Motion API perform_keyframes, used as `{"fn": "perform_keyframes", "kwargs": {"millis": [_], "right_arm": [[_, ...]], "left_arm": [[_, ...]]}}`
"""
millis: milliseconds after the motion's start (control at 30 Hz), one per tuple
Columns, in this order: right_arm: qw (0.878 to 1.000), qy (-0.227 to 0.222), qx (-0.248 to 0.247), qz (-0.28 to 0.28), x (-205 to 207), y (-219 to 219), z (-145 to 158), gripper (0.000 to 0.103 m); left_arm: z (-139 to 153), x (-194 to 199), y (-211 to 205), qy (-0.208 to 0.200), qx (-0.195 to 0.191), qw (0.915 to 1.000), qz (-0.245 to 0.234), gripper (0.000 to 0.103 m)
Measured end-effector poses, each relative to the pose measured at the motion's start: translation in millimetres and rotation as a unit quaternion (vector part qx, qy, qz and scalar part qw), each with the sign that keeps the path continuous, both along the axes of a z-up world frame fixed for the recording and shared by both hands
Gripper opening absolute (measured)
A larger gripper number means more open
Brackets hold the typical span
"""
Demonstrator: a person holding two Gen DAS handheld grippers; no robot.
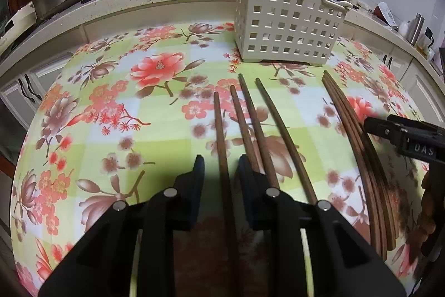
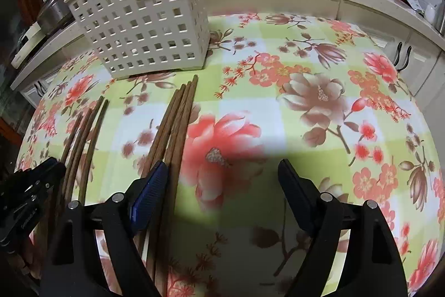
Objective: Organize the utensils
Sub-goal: 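Grasp a brown chopstick with the left tool while the right tool grasps another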
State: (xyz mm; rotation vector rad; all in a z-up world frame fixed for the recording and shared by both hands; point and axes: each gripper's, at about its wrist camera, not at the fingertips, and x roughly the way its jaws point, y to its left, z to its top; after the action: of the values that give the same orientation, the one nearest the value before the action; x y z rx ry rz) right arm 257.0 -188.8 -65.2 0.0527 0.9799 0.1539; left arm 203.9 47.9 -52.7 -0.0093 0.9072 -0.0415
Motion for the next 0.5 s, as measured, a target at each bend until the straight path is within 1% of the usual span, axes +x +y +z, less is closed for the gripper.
{"fn": "perform_keyframes", "kwargs": {"millis": [67, 200, 300, 367, 433, 500], "right_arm": [[1.000, 0.001, 0.001, 0.002, 2, 1, -1, 0.076], [1.000, -0.006, -0.019, 0.002, 3, 5, -3, 0.076], [1.000, -0.007, -0.030, 0.007, 5, 8, -4, 0.076], [0.999, -0.007, -0.048, 0.012, 6, 13, -6, 0.076], [0.999, -0.011, -0.048, 0.020, 7, 15, -6, 0.075], [0.998, -0.014, -0.046, 0.028, 7, 16, -5, 0.068]], "left_arm": [[0, 0, 0, -0.001, 0.003, 1.0000, -0.001, 0.025], [0, 0, -3, -0.002, 0.014, 0.9999, -0.004, 0.025], [0, 0, -4, -0.001, 0.012, 0.9999, -0.003, 0.024], [0, 1, -3, 0.000, 0.012, 0.9999, -0.003, 0.022], [0, 2, -2, 0.002, 0.016, 0.9999, -0.002, 0.019], [0, 3, -1, 0.003, 0.016, 0.9999, -0.002, 0.017]]}}
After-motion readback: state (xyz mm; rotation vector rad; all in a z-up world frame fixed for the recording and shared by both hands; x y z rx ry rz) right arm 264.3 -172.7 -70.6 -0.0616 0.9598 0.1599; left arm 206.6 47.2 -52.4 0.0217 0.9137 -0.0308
